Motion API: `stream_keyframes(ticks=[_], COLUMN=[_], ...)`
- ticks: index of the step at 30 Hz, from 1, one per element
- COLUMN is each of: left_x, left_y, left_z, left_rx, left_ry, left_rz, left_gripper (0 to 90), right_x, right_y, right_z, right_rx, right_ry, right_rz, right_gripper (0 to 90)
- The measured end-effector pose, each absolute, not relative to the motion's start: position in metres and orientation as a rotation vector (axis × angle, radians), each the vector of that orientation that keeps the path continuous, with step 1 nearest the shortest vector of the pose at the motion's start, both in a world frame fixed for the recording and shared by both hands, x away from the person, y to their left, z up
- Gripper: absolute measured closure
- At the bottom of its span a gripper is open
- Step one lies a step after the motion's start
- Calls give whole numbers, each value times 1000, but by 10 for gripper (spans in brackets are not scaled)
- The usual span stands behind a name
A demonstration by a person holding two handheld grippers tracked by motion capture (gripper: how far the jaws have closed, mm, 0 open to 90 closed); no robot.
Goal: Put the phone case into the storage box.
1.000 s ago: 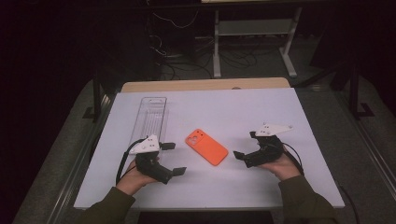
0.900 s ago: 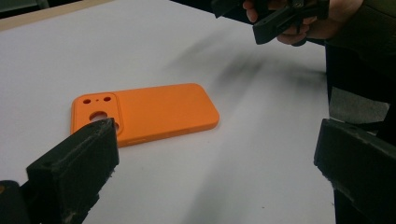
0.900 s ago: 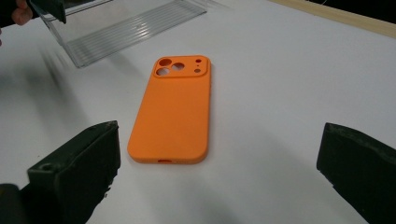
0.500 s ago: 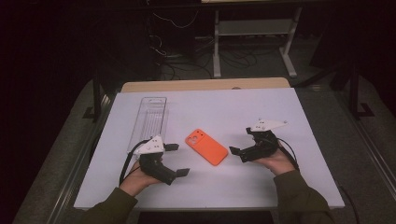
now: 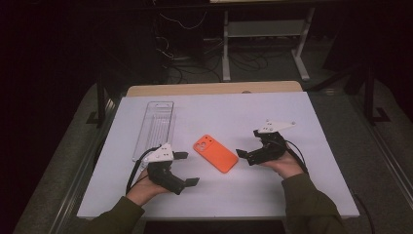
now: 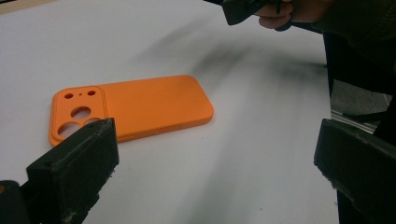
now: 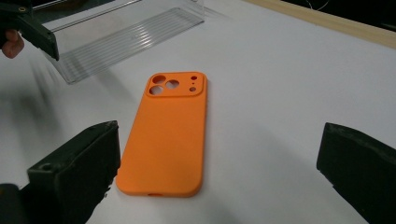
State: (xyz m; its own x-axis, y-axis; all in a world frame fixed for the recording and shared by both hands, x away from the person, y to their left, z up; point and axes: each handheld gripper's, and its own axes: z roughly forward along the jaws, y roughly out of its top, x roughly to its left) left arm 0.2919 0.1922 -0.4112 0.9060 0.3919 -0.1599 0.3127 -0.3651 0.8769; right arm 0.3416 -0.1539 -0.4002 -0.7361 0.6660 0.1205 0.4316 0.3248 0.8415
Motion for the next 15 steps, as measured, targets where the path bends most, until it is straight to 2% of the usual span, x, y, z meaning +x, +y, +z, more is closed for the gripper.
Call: stream_keyframes(ticks=[15], left_x=[292], left_y=[193], left_z=[-411], left_rx=[1980], left_ry=[511], left_rz=[90], left_gripper=[0], right_x=[353], right_y=[-144], right_z=[-395], right_rx=[990], right_ry=[2342], right_rz=[1383], right_gripper=[0])
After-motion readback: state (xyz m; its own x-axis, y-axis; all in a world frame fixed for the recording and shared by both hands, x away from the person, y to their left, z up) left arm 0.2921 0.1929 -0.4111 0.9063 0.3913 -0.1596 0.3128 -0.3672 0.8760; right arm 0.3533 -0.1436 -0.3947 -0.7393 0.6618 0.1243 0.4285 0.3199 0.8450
